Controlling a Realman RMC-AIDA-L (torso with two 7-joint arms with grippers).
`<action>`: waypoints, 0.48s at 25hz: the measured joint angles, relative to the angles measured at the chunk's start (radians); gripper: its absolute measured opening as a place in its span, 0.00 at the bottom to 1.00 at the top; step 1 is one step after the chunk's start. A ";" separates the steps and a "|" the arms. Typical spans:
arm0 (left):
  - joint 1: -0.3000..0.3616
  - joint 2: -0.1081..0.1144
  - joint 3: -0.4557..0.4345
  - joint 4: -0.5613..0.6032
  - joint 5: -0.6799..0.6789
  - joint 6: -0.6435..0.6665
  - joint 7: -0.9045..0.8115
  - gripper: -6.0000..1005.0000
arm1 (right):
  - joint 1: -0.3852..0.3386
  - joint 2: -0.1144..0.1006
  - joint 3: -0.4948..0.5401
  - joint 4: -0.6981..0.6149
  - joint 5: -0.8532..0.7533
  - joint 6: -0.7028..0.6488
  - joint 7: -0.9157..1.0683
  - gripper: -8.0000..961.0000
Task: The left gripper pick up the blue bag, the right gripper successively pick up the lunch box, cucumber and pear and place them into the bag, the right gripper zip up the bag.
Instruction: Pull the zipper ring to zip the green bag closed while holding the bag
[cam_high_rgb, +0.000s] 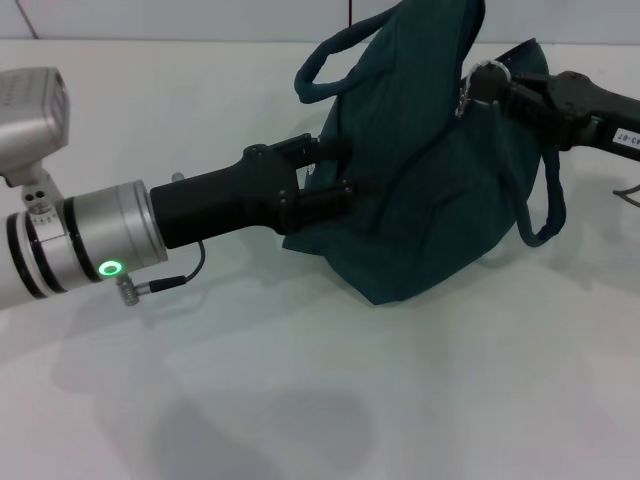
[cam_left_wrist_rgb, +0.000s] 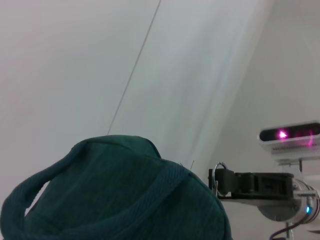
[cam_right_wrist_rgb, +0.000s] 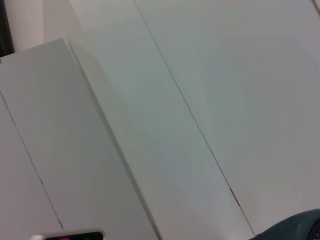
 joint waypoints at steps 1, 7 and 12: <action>-0.002 -0.002 0.000 -0.001 0.000 -0.008 -0.001 0.73 | -0.003 0.001 0.000 0.000 0.000 -0.001 -0.004 0.02; -0.039 -0.007 0.002 -0.078 -0.037 -0.048 0.073 0.73 | -0.012 0.003 0.004 -0.001 0.008 -0.029 -0.010 0.02; -0.065 -0.004 0.002 -0.155 -0.076 -0.051 0.212 0.66 | -0.015 0.003 0.009 -0.006 0.032 -0.044 -0.009 0.02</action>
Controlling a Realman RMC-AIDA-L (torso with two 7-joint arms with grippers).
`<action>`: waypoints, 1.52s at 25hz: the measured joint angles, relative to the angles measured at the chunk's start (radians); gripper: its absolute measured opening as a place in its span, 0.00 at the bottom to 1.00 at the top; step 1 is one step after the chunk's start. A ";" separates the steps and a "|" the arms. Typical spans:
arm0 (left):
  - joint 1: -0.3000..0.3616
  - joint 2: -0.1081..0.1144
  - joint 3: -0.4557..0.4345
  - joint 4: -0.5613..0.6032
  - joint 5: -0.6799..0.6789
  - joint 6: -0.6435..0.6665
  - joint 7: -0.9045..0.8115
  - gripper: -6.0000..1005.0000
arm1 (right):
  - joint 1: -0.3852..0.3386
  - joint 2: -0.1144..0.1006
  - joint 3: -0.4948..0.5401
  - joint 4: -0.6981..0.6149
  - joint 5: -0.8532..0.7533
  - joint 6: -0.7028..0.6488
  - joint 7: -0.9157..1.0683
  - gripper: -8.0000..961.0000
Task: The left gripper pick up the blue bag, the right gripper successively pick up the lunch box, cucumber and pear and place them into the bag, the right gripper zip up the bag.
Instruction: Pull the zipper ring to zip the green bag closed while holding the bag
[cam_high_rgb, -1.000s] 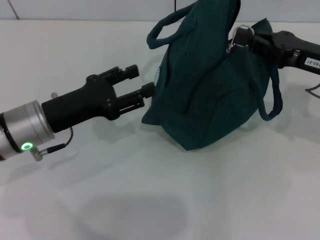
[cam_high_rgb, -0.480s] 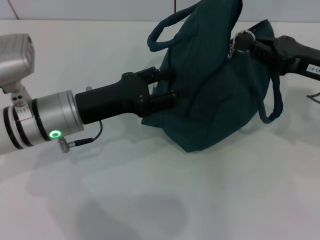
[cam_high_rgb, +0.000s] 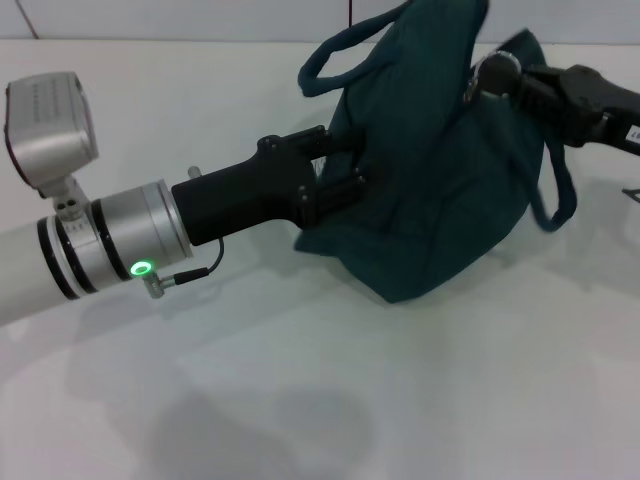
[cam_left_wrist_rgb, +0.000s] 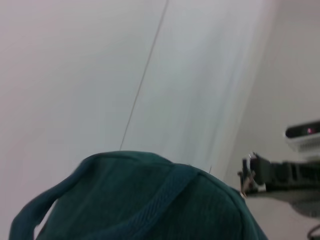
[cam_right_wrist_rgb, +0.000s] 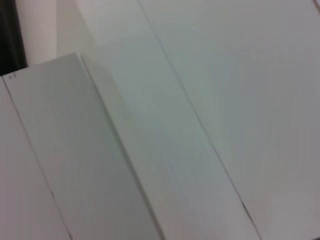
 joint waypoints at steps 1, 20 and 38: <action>0.001 -0.001 0.000 -0.004 0.000 0.000 0.031 0.64 | 0.000 0.000 0.004 0.000 0.003 0.003 -0.001 0.02; 0.016 0.003 -0.005 -0.056 -0.017 0.003 0.140 0.07 | 0.022 -0.001 0.013 0.007 -0.004 0.032 -0.004 0.02; 0.111 0.030 -0.001 0.023 0.005 0.024 0.141 0.05 | 0.082 0.006 -0.074 0.006 -0.010 -0.019 0.058 0.02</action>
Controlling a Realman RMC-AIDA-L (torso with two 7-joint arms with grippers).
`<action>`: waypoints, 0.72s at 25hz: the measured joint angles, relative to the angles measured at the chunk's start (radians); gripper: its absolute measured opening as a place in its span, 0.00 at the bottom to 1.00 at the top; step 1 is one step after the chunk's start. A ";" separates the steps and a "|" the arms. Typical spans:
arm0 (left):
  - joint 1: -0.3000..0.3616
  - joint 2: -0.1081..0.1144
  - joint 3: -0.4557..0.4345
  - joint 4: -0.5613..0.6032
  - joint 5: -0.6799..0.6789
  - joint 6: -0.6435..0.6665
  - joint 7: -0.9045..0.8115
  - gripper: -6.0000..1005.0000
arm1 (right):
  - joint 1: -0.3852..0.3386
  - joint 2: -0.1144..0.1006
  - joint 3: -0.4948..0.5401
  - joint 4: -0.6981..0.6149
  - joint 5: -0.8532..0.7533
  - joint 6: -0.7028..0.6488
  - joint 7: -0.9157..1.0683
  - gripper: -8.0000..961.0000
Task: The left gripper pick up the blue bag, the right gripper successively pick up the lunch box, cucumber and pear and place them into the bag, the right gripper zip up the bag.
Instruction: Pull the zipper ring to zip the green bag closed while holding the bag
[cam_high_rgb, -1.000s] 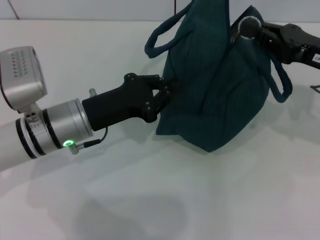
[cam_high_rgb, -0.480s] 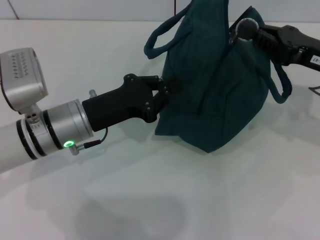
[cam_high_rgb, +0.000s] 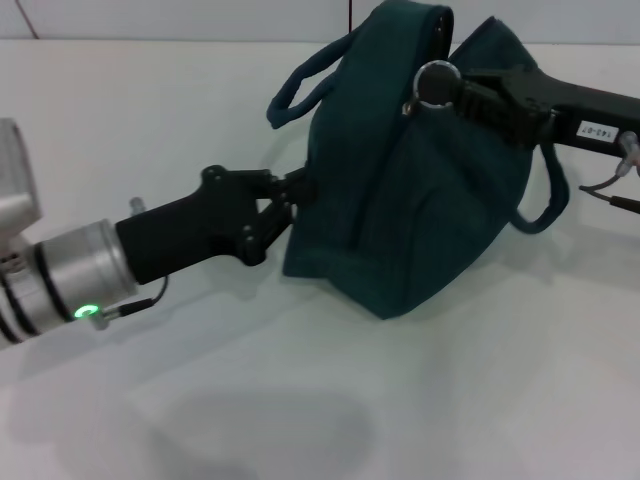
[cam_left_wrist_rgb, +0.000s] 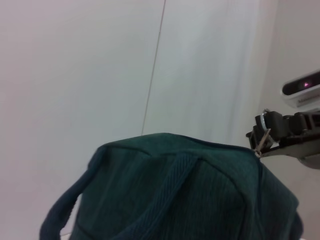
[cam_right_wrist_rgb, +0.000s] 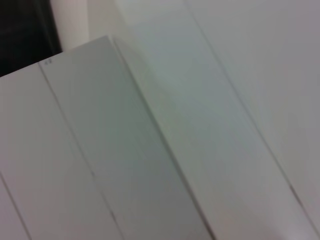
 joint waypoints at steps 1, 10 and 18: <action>0.011 0.004 0.000 0.011 0.001 0.010 -0.002 0.05 | 0.004 0.000 -0.003 -0.001 0.000 -0.001 0.004 0.02; 0.051 0.041 0.001 0.037 0.021 0.097 -0.004 0.05 | 0.011 0.001 -0.002 -0.007 0.000 0.019 0.013 0.02; 0.024 0.041 0.001 0.039 0.103 0.098 0.000 0.05 | -0.010 -0.005 0.015 -0.008 0.009 0.065 -0.001 0.02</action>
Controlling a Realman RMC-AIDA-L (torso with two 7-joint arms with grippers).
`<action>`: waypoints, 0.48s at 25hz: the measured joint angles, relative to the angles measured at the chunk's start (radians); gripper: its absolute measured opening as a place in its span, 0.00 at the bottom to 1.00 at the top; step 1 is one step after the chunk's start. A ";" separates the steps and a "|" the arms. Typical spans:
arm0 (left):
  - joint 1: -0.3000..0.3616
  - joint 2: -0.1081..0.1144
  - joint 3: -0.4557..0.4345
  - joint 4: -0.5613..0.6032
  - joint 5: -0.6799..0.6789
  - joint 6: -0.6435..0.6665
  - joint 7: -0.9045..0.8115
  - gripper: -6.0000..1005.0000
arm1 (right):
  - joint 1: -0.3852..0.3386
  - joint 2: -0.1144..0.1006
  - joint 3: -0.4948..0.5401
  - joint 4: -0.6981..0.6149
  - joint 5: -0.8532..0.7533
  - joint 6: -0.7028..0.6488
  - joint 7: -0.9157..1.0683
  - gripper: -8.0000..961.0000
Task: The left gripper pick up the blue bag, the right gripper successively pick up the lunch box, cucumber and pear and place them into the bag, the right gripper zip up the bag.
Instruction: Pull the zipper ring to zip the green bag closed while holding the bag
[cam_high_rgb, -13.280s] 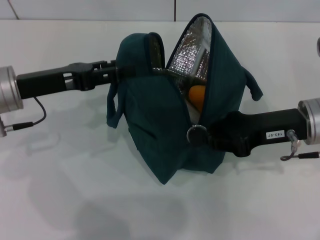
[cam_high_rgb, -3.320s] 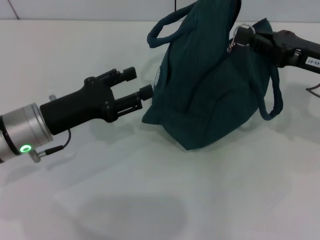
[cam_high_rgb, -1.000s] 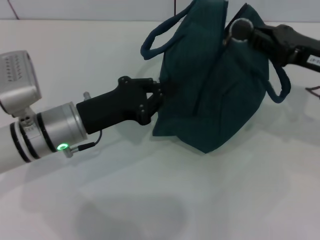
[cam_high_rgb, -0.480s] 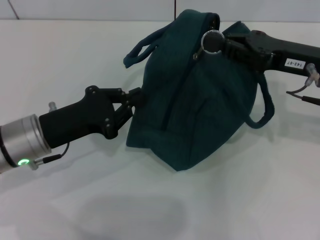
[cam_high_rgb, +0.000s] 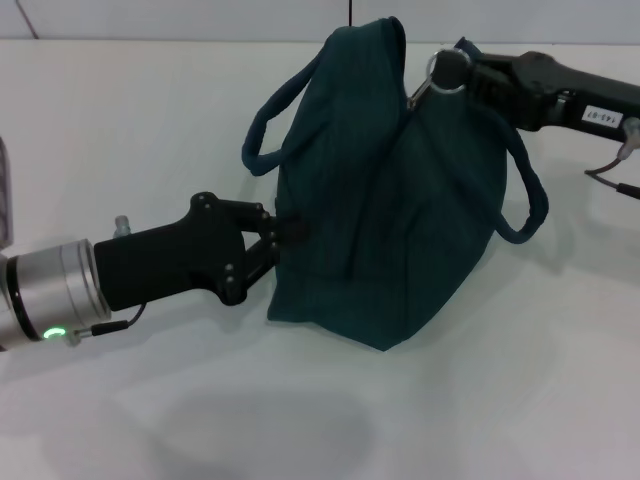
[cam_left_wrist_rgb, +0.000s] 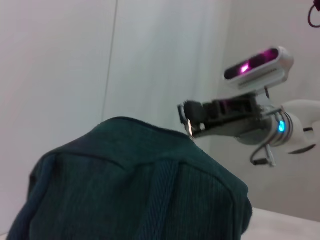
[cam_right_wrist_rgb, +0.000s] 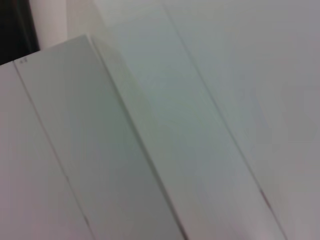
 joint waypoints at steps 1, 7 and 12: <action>-0.002 0.000 0.000 0.000 0.007 0.000 0.000 0.05 | -0.003 0.000 0.007 0.000 0.002 -0.001 -0.003 0.02; -0.006 -0.001 -0.002 0.001 0.024 0.000 0.001 0.06 | -0.022 0.004 0.041 -0.003 0.002 -0.008 -0.019 0.02; -0.012 -0.004 -0.004 0.001 0.030 -0.005 0.002 0.07 | -0.021 0.004 0.036 -0.002 -0.002 0.000 -0.020 0.02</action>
